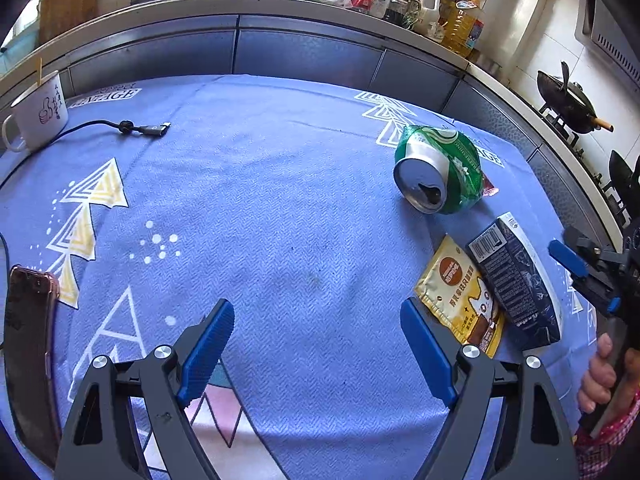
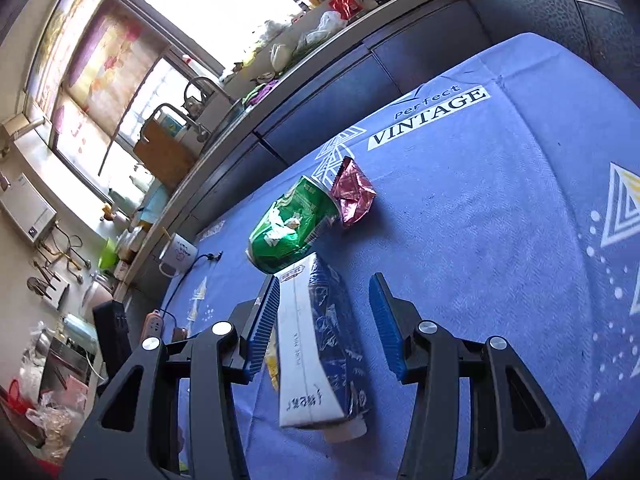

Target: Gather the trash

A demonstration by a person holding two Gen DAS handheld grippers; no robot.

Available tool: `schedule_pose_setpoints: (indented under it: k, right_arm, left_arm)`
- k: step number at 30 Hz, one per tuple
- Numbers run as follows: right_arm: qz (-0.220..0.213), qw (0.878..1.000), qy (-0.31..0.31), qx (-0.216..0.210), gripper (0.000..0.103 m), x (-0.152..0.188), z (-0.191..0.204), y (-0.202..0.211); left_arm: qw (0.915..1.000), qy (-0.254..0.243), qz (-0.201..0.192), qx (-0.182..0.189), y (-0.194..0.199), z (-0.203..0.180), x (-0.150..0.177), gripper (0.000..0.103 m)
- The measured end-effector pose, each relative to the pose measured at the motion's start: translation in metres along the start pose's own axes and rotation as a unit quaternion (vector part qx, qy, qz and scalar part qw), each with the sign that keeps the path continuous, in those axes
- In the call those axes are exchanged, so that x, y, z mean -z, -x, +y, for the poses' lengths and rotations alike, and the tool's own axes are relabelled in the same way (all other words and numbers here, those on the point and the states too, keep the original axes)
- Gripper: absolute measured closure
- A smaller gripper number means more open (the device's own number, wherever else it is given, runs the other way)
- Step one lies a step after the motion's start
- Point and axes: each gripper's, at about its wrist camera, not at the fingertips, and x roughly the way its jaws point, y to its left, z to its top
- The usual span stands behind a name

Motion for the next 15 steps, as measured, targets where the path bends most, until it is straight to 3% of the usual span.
schedule_pose_setpoints:
  k: [4, 9, 13, 15]
  right_arm:
    - [-0.011, 0.998, 0.059, -0.026, 0.056, 0.021, 0.029, 0.02]
    - [0.038, 0.99, 0.126, -0.055, 0.056, 0.054, 0.067, 0.011]
    - [0.074, 0.988, 0.133, -0.019, 0.056, 0.07, 0.065, -0.01]
    - [0.066, 0.99, 0.121, 0.006, 0.059, 0.068, 0.054, -0.011]
  left_arm:
    - [1.0, -0.003, -0.003, -0.009, 0.003, 0.001, 0.003, 0.018]
    - [0.9998, -0.009, -0.002, -0.019, 0.003, -0.003, 0.007, 0.018]
    - [0.9997, -0.008, 0.0, -0.021, 0.004, -0.005, 0.011, 0.018]
    - [0.9997, -0.009, 0.001, -0.022, 0.004, -0.006, 0.012, 0.018]
